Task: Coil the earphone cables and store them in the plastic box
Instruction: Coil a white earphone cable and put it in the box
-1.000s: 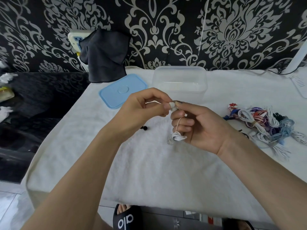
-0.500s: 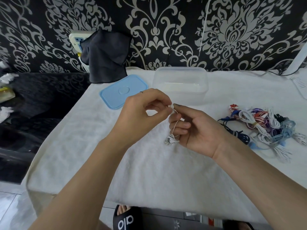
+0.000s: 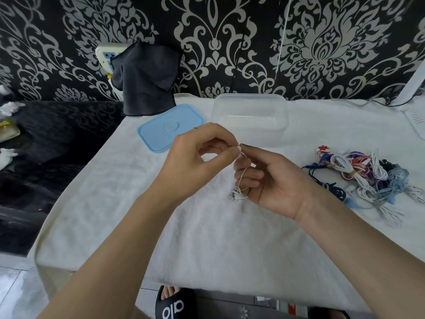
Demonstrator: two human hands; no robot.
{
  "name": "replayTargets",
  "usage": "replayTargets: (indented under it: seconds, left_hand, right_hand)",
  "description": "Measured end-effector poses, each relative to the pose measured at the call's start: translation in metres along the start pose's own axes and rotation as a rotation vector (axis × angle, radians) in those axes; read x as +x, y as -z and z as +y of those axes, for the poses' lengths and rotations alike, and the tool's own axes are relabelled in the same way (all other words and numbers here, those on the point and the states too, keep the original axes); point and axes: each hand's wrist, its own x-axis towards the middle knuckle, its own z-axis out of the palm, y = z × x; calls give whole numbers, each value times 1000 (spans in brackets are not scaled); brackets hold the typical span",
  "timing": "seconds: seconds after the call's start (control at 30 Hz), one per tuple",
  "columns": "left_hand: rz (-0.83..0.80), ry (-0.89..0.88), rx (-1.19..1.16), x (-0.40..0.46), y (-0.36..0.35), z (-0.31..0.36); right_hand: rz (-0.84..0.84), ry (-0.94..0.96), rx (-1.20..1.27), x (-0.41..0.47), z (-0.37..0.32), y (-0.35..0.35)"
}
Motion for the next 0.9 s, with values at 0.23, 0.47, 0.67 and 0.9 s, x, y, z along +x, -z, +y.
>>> replayTargets:
  seconds: [0.23,0.47,0.67,0.9]
  left_hand:
    - [13,-136,244,2,-1,-3]
    - [42,-210,374,3,-3,-6]
    - [60,-193,365,2,-2,-4]
    - [43,-195,391,3,-4,0]
  right_hand:
    - [21,8,-26,2,1,1]
    - [46,21,-43,3,0,2]
    - [57,31,-44,3,1,0]
    - [71,58,-76,3,2,-1]
